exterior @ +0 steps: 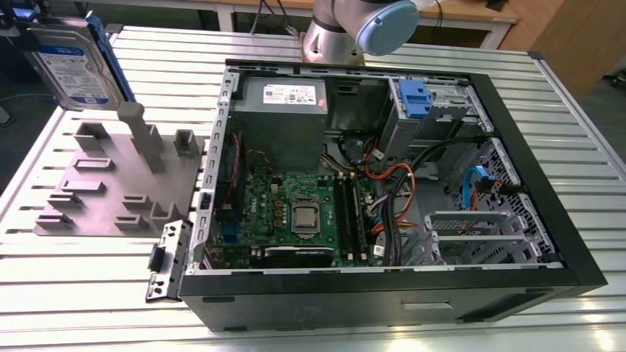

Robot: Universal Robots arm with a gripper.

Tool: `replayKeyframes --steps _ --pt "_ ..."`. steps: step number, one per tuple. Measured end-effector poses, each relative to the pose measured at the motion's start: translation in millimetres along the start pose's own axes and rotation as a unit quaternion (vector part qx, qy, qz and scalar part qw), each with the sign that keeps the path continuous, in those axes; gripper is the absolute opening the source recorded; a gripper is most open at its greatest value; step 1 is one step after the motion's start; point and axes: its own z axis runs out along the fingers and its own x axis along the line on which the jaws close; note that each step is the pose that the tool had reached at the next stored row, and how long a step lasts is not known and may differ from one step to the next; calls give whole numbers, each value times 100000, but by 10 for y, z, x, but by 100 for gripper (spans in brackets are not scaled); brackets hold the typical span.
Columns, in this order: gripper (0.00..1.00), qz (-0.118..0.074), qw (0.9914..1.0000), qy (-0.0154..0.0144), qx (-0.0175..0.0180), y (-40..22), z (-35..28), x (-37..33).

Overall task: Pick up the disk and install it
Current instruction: 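Pick up the disk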

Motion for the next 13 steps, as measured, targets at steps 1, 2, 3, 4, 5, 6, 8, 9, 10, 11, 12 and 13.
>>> replayKeyframes --steps 1,2,3,4,5,6,8,9,10,11,12,13 --pt "37 1 100000 -1 3 0 -2 0" --pt "37 0 100000 -3 5 0 -3 0" --pt "37 0 100000 -2 4 0 -7 0" --pt "37 2 100000 -2 1 0 -9 0" --pt "37 1 100000 0 1 0 -9 0" --pt "37 1 100000 1 -1 0 -10 0" --pt "37 0 100000 4 -11 0 -17 0" --pt "37 2 100000 3 -6 0 -20 0" --pt "37 0 100000 -1 0 0 -23 0" --pt "37 0 100000 0 0 0 -27 0" --pt "37 1 100000 -2 1 0 -29 -1" --pt "37 2 100000 -5 9 -1 -29 -1"
